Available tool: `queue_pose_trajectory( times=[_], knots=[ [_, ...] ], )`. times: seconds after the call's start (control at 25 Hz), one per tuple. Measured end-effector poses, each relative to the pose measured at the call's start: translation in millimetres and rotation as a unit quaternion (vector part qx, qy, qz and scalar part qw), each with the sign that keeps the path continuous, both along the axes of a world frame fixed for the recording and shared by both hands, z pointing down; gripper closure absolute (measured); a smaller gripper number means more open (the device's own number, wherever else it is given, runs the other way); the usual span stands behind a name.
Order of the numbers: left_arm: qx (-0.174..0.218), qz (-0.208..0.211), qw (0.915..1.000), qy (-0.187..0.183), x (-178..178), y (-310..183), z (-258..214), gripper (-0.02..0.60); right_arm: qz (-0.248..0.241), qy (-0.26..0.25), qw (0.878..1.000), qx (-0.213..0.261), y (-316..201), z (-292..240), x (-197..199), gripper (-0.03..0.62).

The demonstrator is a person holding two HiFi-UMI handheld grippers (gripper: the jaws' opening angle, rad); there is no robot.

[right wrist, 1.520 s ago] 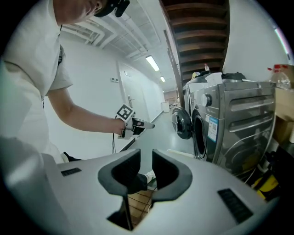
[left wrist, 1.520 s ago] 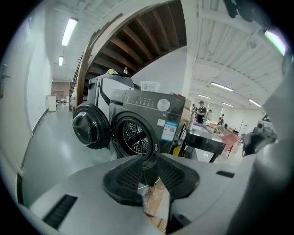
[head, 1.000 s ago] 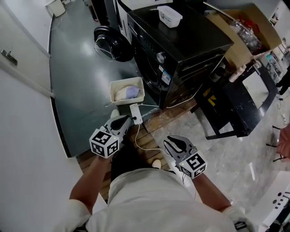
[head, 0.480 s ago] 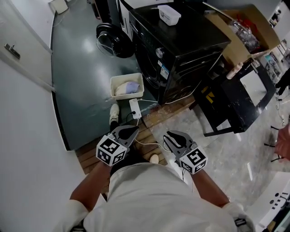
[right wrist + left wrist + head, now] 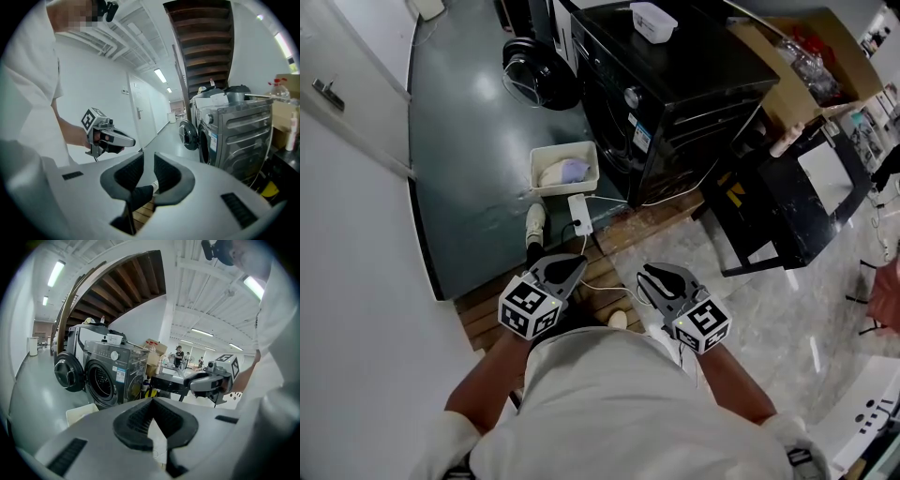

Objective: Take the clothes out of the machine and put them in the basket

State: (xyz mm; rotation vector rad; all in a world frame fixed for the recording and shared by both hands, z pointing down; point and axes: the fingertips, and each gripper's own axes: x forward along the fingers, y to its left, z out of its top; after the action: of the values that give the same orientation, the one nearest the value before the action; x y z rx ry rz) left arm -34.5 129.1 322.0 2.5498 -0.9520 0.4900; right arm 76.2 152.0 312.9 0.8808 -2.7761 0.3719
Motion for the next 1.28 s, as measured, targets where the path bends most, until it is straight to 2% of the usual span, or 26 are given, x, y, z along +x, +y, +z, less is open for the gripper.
queue_pose_trajectory(
  times=[0.68,1.28],
  knots=[
    [0.005,0.011,0.9999,0.002,6,11,-4,0.583,-0.012,0.010,1.000,0.010,13,-4,-4,0.540],
    [0.007,0.005,0.9999,0.005,2,18,-5,0.583,-0.020,0.018,0.999,0.019,18,-7,-9,0.557]
  ],
)
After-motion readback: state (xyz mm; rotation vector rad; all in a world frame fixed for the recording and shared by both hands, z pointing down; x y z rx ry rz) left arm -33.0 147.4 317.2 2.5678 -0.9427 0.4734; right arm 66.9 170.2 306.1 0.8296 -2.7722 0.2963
